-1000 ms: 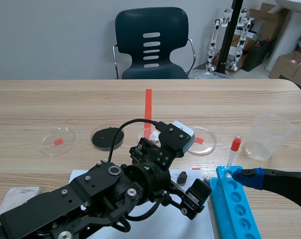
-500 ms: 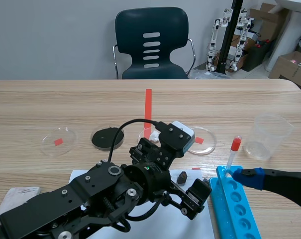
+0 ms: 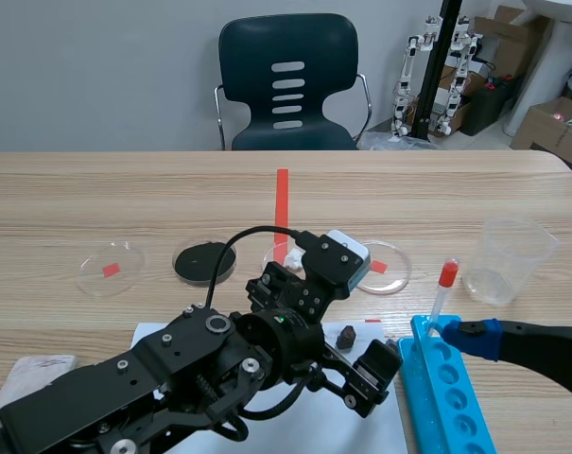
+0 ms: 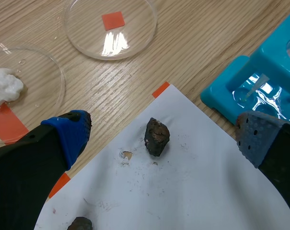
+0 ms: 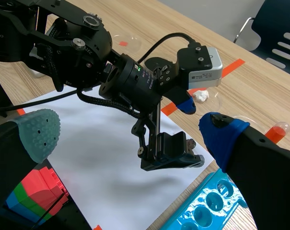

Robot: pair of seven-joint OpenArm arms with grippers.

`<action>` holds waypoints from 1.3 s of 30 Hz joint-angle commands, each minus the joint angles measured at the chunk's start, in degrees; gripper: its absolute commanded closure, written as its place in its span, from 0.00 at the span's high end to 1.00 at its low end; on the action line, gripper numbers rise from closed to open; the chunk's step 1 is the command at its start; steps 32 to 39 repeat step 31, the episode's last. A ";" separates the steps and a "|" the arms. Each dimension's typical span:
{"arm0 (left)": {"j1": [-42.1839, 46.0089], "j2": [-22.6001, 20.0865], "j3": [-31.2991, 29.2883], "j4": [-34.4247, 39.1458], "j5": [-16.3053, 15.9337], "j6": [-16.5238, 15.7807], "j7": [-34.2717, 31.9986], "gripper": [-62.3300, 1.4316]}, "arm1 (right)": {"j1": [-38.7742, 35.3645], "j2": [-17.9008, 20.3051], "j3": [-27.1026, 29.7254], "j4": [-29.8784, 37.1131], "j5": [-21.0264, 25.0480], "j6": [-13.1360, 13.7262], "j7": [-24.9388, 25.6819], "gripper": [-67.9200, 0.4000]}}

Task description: Put the right mineral back

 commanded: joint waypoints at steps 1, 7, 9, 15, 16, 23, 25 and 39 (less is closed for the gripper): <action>0.00 0.87 -0.20 0.48 -0.17 -0.15 -0.76 1.00 | 0.02 -0.15 0.52 1.29 0.61 -0.22 0.87 0.89; 0.00 0.94 -0.20 0.48 -0.17 -0.15 -0.76 1.00 | 0.02 -0.15 0.52 1.29 0.61 -0.22 0.87 0.89; 0.00 0.92 -0.20 0.48 -0.17 -0.15 -0.76 1.00 | 0.02 -0.15 0.52 1.29 0.61 -0.22 0.87 0.89; 0.00 0.92 -0.20 0.48 -0.17 -0.15 -0.76 1.00 | 0.02 -0.15 0.52 1.29 0.61 -0.22 0.87 0.89; 0.00 0.92 -0.20 0.48 -0.17 -0.15 -0.76 1.00 | 0.02 -0.15 0.52 1.29 0.61 -0.22 0.87 0.89; 0.00 0.92 -0.20 0.48 0.17 -0.15 -0.76 1.00 | 0.02 -0.15 0.52 1.29 0.61 -0.22 0.87 0.89; 0.00 0.92 -0.20 0.48 0.70 -0.15 -0.76 1.00 | 0.02 -0.15 0.52 1.29 0.61 -0.22 0.87 0.89; 0.00 0.92 -0.20 0.48 0.70 -0.15 -0.76 1.00 | 0.02 -0.15 0.52 1.29 0.61 -0.22 0.87 0.89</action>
